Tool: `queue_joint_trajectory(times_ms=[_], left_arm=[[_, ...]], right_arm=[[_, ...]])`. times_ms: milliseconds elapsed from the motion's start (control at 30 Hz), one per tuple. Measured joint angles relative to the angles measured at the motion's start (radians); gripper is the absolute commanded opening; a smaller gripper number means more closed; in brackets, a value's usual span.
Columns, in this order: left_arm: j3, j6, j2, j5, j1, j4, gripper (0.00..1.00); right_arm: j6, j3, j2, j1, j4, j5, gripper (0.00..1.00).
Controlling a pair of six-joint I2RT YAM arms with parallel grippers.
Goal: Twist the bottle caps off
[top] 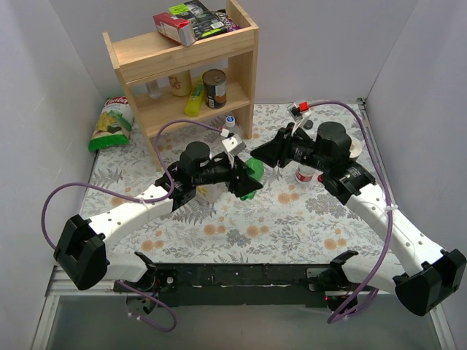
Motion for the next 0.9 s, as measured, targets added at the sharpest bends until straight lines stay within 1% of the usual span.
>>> queue_joint_trajectory(times_ms=[100,233,400,533,633,833,900], left_arm=[[0.0,-0.016,0.0,0.078,0.007,0.04,0.36],[0.0,-0.046,0.0,0.202,0.015,0.095,0.36],[0.0,-0.089,0.005,0.354,0.017,0.169,0.36],[0.0,-0.11,0.016,0.438,0.017,0.219,0.36],[0.0,-0.117,0.016,0.47,0.017,0.239,0.36],[0.0,-0.122,0.024,0.508,0.016,0.256,0.35],[0.0,-0.122,0.025,0.513,0.015,0.259,0.36]], right_arm=[[0.011,-0.011,-0.006,-0.066,0.047,-0.175,0.25],[0.034,-0.031,-0.018,-0.124,0.144,-0.383,0.24],[0.084,-0.059,-0.033,-0.152,0.283,-0.557,0.24],[0.109,-0.066,-0.035,-0.157,0.363,-0.65,0.23],[0.12,-0.07,-0.035,-0.159,0.402,-0.691,0.24],[0.131,-0.083,-0.036,-0.161,0.461,-0.743,0.24],[0.131,-0.086,-0.036,-0.162,0.471,-0.751,0.27]])
